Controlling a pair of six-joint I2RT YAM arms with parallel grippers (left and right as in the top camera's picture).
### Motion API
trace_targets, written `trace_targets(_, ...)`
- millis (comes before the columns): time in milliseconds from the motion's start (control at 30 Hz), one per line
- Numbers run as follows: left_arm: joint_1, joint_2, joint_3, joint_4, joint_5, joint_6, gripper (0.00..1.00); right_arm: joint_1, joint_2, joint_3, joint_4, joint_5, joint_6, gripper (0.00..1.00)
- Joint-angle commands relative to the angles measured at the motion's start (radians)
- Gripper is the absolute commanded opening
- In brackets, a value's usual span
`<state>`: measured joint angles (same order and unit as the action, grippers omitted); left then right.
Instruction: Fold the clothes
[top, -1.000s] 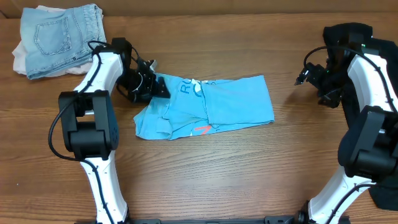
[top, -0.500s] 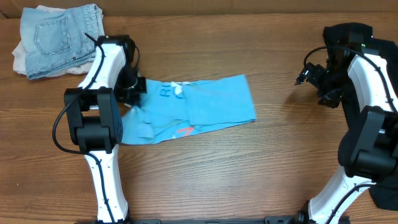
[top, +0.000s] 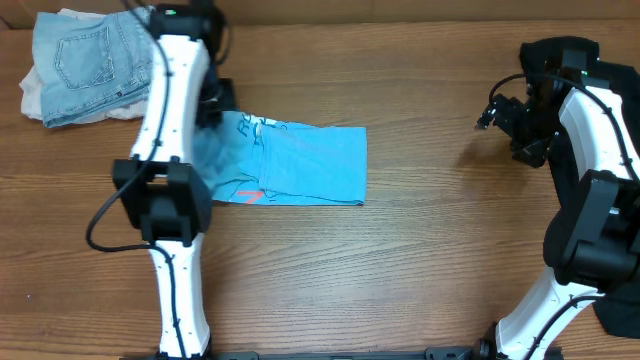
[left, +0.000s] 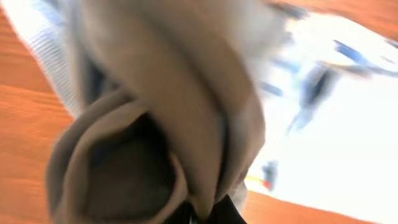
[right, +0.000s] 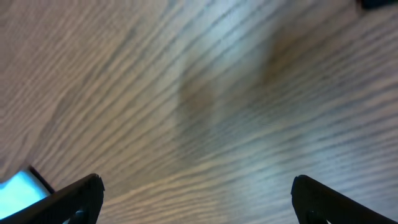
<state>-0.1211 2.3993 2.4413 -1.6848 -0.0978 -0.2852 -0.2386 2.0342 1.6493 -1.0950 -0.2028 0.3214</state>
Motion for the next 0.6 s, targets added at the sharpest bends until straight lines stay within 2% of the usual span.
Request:
trace_targets(0, -0.073, -0.011, 0.008, -0.005, 0.127, 0.024, 0.04, 0.003, -0.029, 0.02, 0.019, -0.001, 0.008, 1.0)
trace_targets(300, -0.272, -0.011, 0.009, 0.044, 0.138, 0.019, 0.04, 0.003, -0.029, 0.02, 0.029, -0.001, 0.008, 1.0)
trace_targets(567, -0.298, -0.011, 0.032, -0.006, 0.15, 0.015, 0.04, 0.003, -0.029, 0.02, 0.029, -0.001, 0.008, 1.0)
